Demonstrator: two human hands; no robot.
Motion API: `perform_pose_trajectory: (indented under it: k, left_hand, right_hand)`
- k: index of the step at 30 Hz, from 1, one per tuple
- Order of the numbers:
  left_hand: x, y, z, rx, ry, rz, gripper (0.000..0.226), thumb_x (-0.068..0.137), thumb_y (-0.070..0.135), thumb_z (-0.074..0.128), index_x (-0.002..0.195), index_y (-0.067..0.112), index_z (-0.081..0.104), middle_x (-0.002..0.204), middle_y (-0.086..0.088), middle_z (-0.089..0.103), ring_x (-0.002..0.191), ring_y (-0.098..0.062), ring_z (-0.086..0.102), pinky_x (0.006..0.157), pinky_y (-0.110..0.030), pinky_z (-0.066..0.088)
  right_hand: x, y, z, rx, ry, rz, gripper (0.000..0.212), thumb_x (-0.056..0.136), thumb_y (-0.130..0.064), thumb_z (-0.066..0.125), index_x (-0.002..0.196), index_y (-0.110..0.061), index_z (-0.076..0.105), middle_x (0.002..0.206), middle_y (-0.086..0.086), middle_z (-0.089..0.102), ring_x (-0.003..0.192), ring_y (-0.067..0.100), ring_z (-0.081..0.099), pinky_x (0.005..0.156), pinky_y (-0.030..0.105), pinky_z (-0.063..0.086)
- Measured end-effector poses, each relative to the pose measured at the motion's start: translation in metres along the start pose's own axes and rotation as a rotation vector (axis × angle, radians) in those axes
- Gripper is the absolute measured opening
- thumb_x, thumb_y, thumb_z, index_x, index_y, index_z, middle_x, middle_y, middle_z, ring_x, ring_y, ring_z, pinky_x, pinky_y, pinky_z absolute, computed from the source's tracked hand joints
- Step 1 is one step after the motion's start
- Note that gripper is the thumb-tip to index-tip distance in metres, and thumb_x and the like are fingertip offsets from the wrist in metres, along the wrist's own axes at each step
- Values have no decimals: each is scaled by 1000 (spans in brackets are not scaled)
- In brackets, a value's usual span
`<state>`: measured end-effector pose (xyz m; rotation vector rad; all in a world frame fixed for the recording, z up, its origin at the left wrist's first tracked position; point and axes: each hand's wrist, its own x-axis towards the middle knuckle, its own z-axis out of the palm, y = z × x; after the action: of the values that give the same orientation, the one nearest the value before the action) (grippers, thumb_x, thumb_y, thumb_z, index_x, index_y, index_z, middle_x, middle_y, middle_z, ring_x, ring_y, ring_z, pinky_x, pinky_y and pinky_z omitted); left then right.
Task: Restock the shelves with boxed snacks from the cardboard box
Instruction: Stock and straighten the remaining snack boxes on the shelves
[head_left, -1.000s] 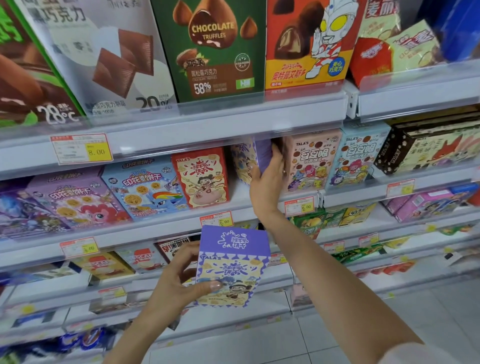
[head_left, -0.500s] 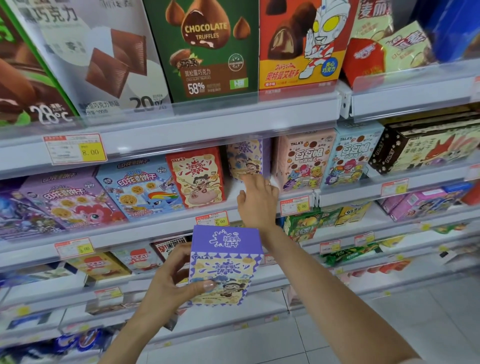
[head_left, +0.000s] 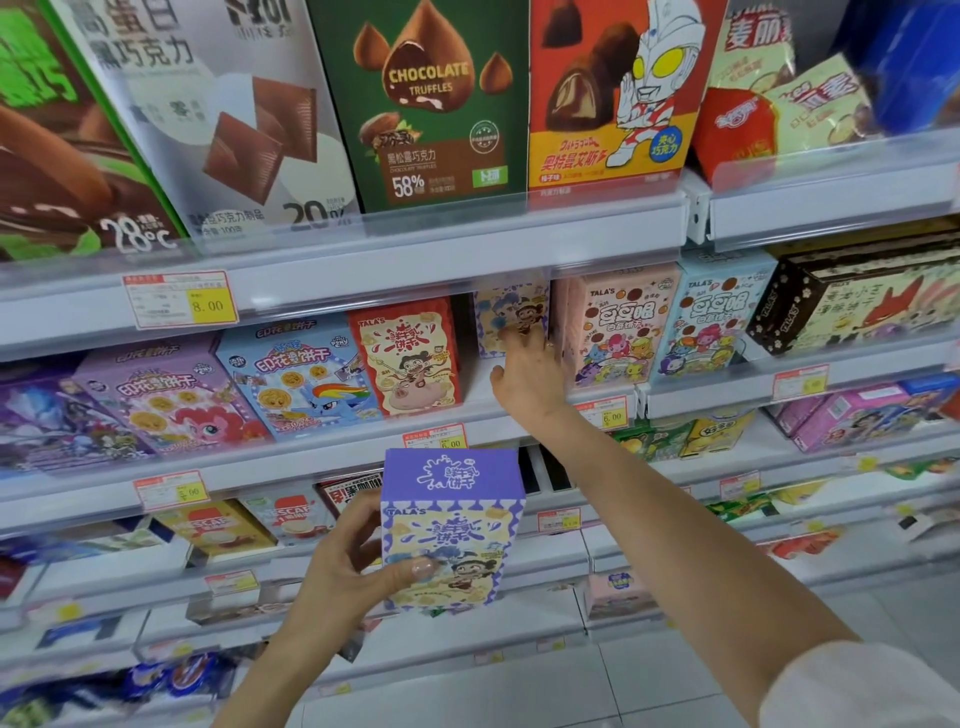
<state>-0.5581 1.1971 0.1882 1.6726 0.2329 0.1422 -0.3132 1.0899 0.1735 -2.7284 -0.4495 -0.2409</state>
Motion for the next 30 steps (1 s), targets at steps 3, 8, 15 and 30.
perform_pose_trajectory:
  k: [3,8,15,30]
  left_hand:
    - [3,-1,7,-12,74,17,42,67,4,77,100,21,57,101,-7,68,80,-3,68,61,-13,52]
    - [25,5,29,-31,196,115,41,70,15,73,107,24,57,111,-10,61,97,-10,65,79,-21,55]
    - [89,13,79,57,343,29,26,69,40,78,87,35,60,92,-4,68,83,-23,68,71,-46,57]
    - [156,31,107,469,556,178,59,91,42,54,138,9,41,132,-9,52,117,-27,51,84,-31,43]
  right_hand:
    - [0,3,-5,60,0,-15,47,90,-15,51,136,-12,40,137,18,37,116,35,48,94,38,40]
    - [-48,23,-23,758,109,-81,36,86,12,46,114,-5,61,120,14,59,97,11,60,84,17,48]
    - [-117,51,-55,1236,49,44,27,91,-21,55,112,-37,58,107,-20,65,98,-2,61,77,14,50]
    - [-74,39,-59,749,124,-6,72,90,-10,59,148,-28,21,131,10,40,80,-6,44,80,13,45]
